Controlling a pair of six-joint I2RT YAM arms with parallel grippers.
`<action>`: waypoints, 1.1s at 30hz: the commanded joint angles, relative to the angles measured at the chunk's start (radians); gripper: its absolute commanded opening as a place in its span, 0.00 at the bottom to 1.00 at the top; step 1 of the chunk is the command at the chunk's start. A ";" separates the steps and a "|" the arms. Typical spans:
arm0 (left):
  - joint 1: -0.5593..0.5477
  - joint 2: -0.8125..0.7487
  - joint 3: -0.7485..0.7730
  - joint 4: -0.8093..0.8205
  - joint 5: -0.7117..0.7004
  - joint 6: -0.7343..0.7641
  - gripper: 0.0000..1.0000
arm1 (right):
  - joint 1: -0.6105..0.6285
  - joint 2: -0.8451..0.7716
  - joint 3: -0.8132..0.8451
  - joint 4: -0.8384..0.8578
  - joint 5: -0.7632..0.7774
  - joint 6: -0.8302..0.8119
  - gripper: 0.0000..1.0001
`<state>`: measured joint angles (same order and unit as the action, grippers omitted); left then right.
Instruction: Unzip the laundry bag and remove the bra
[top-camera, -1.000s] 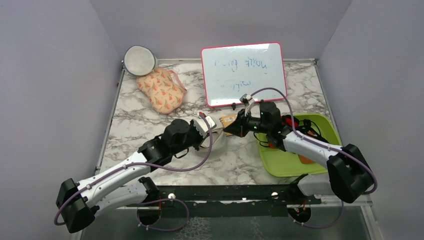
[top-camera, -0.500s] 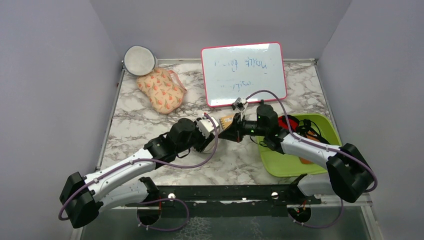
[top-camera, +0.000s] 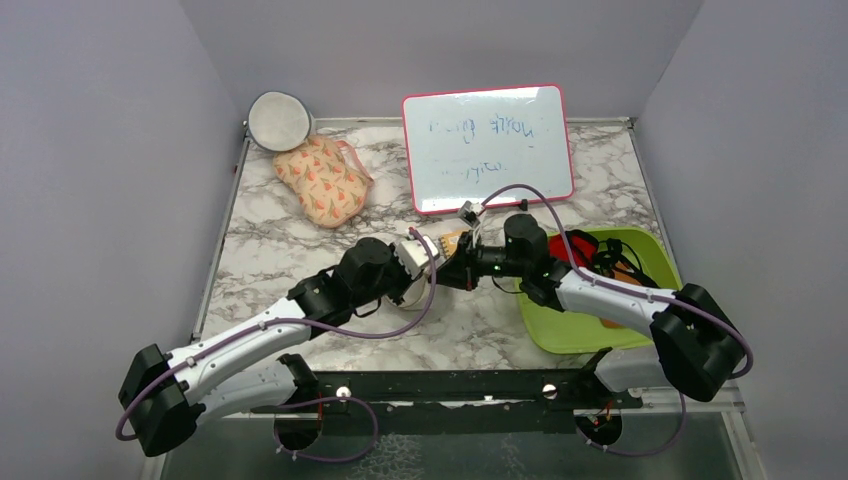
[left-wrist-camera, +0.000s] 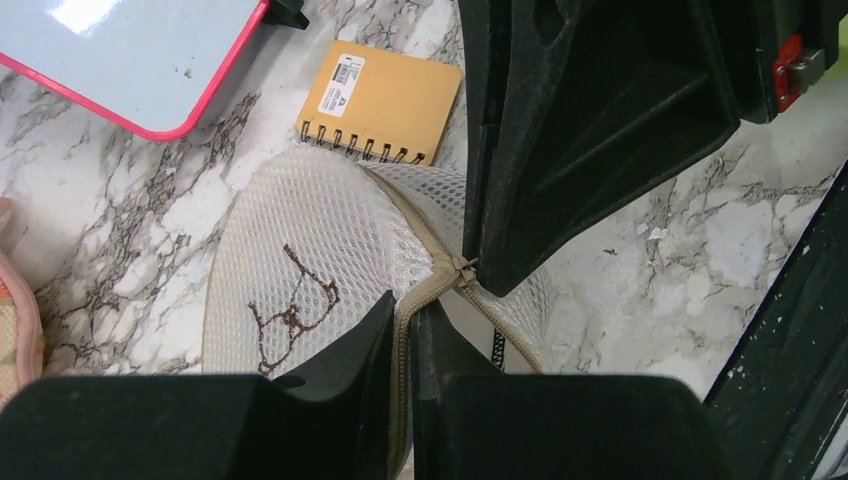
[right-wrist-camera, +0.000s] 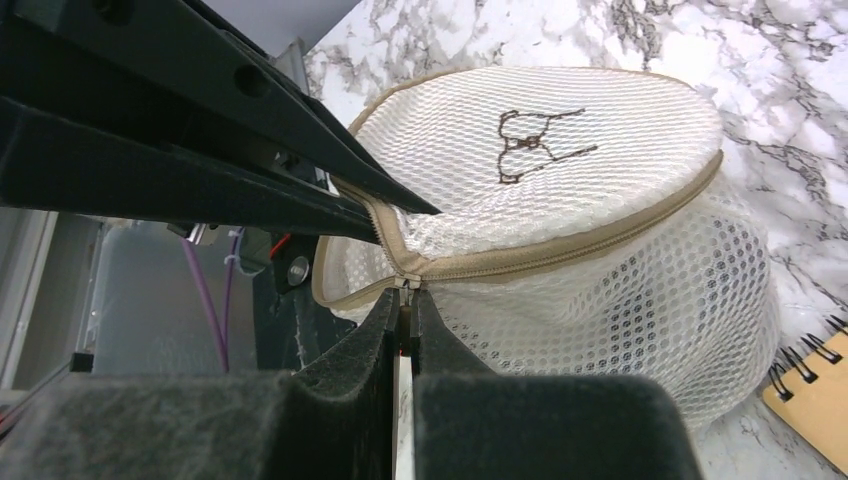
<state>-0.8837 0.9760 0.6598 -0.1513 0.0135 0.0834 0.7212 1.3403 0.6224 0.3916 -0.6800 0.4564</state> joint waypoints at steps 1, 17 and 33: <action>0.004 -0.050 0.014 0.019 -0.030 -0.001 0.00 | 0.011 -0.026 0.027 -0.052 0.073 -0.013 0.01; 0.004 -0.130 -0.006 0.040 -0.111 0.004 0.00 | -0.115 -0.108 -0.010 -0.172 0.205 -0.054 0.01; 0.003 -0.055 0.010 0.031 -0.026 0.009 0.32 | -0.067 -0.008 0.014 -0.081 -0.031 -0.015 0.01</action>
<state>-0.8841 0.8909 0.6598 -0.1234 -0.0437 0.0879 0.6186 1.3323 0.6479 0.2684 -0.6525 0.4179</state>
